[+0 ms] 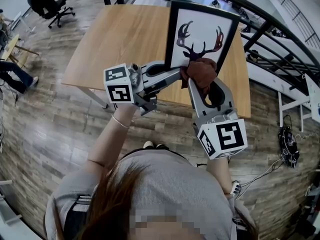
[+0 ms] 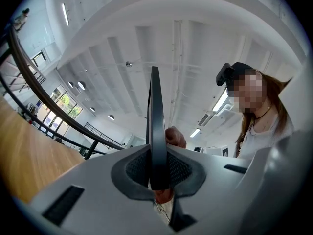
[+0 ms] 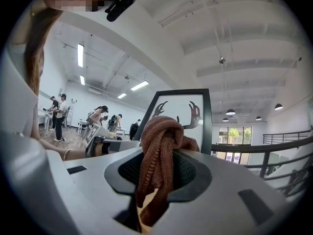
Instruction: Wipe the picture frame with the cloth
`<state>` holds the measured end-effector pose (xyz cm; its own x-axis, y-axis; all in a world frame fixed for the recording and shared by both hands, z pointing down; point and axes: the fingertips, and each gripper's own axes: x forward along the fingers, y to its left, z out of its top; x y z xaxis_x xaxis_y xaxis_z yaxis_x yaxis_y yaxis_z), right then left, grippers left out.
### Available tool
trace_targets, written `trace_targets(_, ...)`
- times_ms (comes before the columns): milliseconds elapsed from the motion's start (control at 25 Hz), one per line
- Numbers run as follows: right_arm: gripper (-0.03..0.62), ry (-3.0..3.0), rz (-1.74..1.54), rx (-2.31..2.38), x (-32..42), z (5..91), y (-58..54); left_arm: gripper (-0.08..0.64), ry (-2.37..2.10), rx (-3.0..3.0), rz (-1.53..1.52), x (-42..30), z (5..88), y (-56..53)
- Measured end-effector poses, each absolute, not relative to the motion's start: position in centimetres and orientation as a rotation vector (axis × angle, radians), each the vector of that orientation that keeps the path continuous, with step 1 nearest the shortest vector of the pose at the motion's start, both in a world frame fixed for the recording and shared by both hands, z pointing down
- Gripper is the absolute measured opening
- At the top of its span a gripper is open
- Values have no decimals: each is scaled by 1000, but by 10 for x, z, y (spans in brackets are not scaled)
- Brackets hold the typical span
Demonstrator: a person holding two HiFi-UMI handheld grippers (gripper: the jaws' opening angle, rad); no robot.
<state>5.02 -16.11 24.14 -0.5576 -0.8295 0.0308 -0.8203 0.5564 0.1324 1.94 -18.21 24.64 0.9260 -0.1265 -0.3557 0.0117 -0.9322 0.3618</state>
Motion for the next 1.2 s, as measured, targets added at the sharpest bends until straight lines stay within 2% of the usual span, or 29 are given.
trace_targets(840, 133, -2639, 32, 1384, 94, 296, -148, 38, -123, 2671, -639, 22, 249, -187)
trace_targets(1200, 133, -2742, -241, 1598, 128, 184, -152, 38, -90, 2704, -533, 22, 256, -190)
